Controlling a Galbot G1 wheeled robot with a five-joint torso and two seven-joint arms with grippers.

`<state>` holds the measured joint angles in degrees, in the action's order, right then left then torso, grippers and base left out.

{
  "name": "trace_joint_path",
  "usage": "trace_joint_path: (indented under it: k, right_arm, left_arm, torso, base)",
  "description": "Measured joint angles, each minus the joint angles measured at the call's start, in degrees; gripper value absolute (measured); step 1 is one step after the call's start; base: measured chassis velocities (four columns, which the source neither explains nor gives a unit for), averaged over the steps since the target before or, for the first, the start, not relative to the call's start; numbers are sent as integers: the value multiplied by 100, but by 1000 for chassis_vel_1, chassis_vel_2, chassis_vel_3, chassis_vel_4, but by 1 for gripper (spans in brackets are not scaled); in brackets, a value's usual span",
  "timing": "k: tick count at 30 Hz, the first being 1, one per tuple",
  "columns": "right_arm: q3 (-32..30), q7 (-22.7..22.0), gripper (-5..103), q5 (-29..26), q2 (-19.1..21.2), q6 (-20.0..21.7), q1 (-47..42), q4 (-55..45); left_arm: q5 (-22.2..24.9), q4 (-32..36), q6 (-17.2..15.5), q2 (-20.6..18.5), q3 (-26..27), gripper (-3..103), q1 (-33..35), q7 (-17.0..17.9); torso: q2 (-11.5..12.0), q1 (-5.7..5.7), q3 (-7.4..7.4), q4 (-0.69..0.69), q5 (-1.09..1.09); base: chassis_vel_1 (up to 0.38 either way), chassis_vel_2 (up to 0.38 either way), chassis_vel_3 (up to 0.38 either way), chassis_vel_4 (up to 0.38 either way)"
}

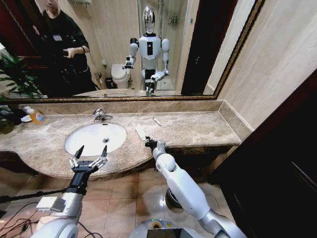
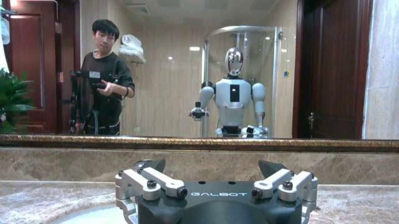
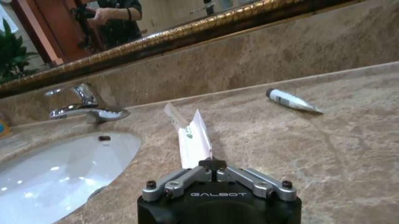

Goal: Pick up the trash from the sink and place it in the trash bin.

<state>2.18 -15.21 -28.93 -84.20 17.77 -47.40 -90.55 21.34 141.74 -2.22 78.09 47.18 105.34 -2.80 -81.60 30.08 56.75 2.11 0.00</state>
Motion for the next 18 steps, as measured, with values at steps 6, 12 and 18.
trace_joint_path:
  k: [6,12,18]
  right_arm:
    - [-87,-20,0,-54,206,10,-189,-447]
    - [-354,-41,0,17,673,-13,-569,-1139]
    - [-787,-21,0,34,1256,-23,-1145,-1924]
  left_arm:
    - [0,0,0,1,0,100,0,0]
    - [0,0,0,0,0,100,0,0]
    - [0,0,0,0,0,100,0,0]
  torso:
    - [0,0,0,0,0]
    - [0,0,0,0,2]
    - [0,0,0,-1,0]
  base:
    - [0,0,0,0]
    - [0,0,0,0]
    - [0,0,0,0]
